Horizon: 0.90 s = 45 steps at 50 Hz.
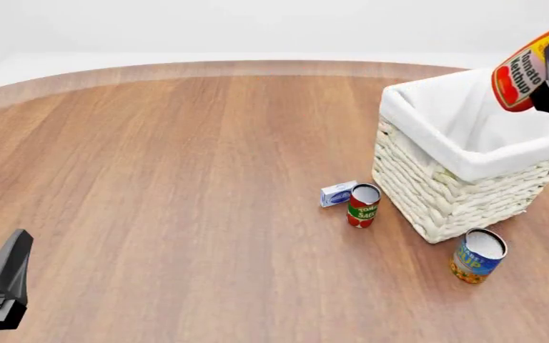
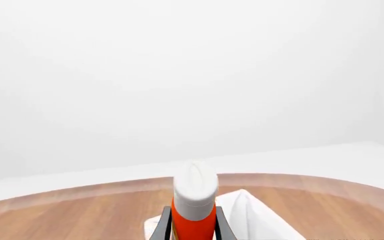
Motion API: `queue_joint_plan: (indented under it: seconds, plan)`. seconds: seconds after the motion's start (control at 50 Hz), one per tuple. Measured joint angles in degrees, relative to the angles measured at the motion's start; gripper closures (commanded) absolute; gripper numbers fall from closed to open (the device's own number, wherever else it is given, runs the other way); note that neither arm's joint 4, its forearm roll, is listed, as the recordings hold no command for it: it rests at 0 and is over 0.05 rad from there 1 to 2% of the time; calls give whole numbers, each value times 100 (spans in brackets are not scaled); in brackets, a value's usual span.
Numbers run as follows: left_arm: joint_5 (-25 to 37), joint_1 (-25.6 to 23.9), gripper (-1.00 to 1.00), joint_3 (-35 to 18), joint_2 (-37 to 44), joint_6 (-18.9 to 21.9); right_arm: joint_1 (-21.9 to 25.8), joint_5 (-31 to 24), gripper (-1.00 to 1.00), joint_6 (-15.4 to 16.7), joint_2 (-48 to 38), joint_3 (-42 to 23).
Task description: Pick up the ketchup, and put it in the basket.
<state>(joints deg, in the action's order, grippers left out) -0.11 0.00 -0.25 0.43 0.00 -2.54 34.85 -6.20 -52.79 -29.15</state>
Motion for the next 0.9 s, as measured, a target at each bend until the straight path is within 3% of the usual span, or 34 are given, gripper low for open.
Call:
queue_joint_plan:
  seconds: [0.9]
  plan:
    - [0,0,-100,0,0,0,-97,-303,100,246,-519,-240]
